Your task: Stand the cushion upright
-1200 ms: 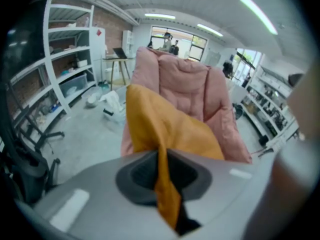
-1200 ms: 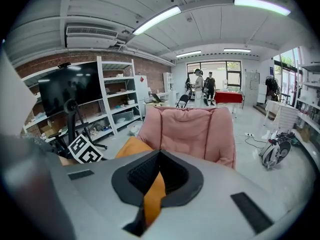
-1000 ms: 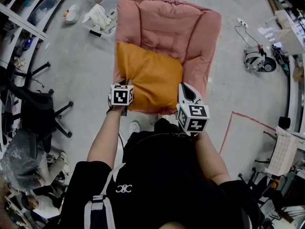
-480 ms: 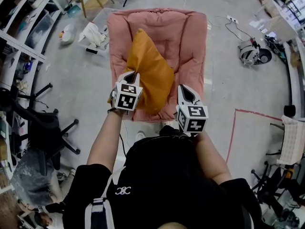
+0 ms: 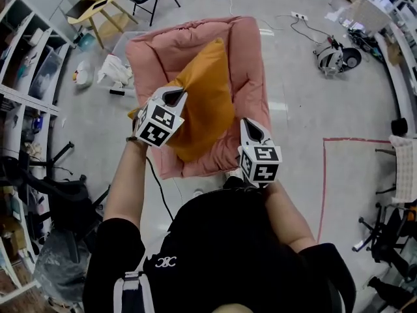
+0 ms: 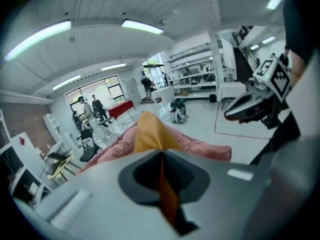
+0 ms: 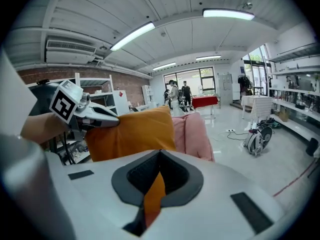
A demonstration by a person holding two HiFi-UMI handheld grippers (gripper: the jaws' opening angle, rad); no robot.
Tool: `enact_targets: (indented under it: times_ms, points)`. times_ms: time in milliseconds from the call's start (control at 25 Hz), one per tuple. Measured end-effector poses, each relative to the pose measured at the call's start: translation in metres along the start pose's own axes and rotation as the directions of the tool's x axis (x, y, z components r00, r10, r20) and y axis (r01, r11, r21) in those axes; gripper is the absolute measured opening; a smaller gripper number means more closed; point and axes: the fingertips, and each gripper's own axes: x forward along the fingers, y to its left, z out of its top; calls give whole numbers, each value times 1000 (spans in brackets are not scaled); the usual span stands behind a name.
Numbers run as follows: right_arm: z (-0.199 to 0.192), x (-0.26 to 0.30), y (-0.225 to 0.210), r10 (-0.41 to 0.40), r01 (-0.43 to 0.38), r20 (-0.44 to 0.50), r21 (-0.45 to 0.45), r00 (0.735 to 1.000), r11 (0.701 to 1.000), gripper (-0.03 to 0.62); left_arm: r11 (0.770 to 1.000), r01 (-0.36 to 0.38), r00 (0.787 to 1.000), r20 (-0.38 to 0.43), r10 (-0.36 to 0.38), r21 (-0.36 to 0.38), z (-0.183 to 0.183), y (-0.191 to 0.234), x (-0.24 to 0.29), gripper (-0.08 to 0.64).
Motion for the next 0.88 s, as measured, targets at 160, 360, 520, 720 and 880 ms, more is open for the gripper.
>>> enact_targets:
  times_ms: [160, 360, 520, 720, 880]
  points:
    - [6, 0, -16, -26, 26, 21, 32, 999, 999, -2, 986, 90, 996, -28, -87, 142, 15, 9, 17, 3]
    - [9, 4, -41, -53, 52, 20, 69, 998, 996, -2, 955, 136, 989, -97, -115, 264, 22, 19, 52, 5]
    - [9, 12, -56, -59, 58, 7, 83, 998, 995, -2, 918, 209, 972, -176, -157, 337, 15, 22, 93, 5]
    - [8, 19, -73, -59, 61, -19, 88, 998, 994, -2, 893, 236, 951, -282, -131, 382, 3, 35, 142, 6]
    - [9, 26, -93, -62, 66, -37, 91, 997, 994, -2, 923, 167, 930, -365, -31, 347, -22, 60, 181, 18]
